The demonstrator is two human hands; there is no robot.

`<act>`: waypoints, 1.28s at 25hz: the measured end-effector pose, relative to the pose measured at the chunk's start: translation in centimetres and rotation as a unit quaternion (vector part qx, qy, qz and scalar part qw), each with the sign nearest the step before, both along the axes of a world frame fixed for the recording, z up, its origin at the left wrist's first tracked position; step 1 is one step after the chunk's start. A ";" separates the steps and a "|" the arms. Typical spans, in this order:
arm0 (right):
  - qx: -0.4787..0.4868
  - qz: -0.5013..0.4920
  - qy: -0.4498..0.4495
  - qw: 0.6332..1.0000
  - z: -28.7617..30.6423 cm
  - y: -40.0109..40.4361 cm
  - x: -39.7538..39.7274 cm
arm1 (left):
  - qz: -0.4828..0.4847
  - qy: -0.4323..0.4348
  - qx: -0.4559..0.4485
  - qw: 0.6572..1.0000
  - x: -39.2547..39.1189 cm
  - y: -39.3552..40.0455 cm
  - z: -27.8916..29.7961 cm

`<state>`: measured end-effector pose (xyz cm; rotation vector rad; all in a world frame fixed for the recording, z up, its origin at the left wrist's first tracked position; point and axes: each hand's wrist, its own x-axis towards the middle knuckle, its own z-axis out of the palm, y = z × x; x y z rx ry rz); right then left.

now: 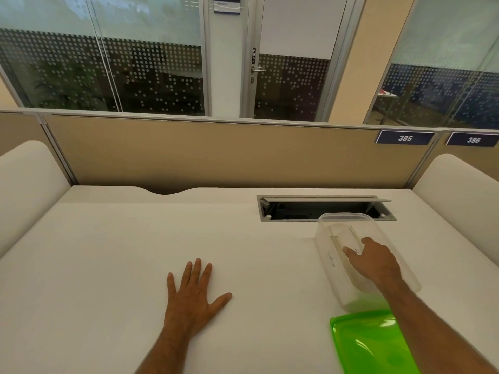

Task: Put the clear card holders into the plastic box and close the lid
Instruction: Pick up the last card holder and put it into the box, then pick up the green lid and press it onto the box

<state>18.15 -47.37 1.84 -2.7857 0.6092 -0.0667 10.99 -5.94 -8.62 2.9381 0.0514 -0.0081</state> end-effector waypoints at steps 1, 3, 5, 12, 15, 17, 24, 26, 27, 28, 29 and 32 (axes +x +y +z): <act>0.024 0.017 -0.008 1.000 0.0 0.2 -0.2 | 0.002 0.000 0.002 1.000 -0.1 -0.1 0.0; 0.065 0.045 -0.022 0.997 0.1 0.5 -0.8 | -0.004 0.003 0.015 1.000 -0.2 -0.7 0.1; 0.083 0.072 -0.028 0.994 0.4 0.8 -1.7 | -0.026 0.003 0.029 0.999 -0.5 -1.7 0.4; -0.051 0.133 -0.007 0.990 0.4 1.6 -6.3 | -0.090 -0.021 0.013 0.996 -2.3 -8.2 2.5; -0.078 0.112 -0.021 0.990 -0.2 1.5 -8.7 | -0.120 -0.025 0.004 0.992 -3.4 -11.0 3.3; -0.089 0.093 -0.026 0.991 -0.6 0.9 -10.1 | -0.137 -0.029 -0.002 0.990 -4.2 -12.9 3.7; -0.066 0.043 -0.021 0.997 -1.6 -3.2 -14.0 | -0.195 -0.039 -0.039 0.979 -6.7 -18.5 4.0; -0.063 0.021 -0.011 0.998 -1.9 -4.8 -14.9 | -0.205 -0.039 -0.052 0.977 -7.3 -19.8 3.9; -0.062 0.010 -0.004 0.998 -2.0 -5.6 -15.3 | -0.205 -0.030 -0.055 0.977 -7.6 -20.3 3.9; -0.062 0.000 0.004 0.998 -2.2 -6.3 -15.7 | -0.200 -0.013 -0.058 0.978 -7.9 -20.8 3.8; -0.057 -0.011 0.013 0.998 -2.4 -7.0 -16.0 | -0.189 0.010 -0.059 0.980 -8.0 -21.3 3.8; -0.016 -0.055 0.028 0.998 -3.2 -9.0 -16.6 | -0.130 0.050 -0.092 0.986 -8.4 -22.9 4.4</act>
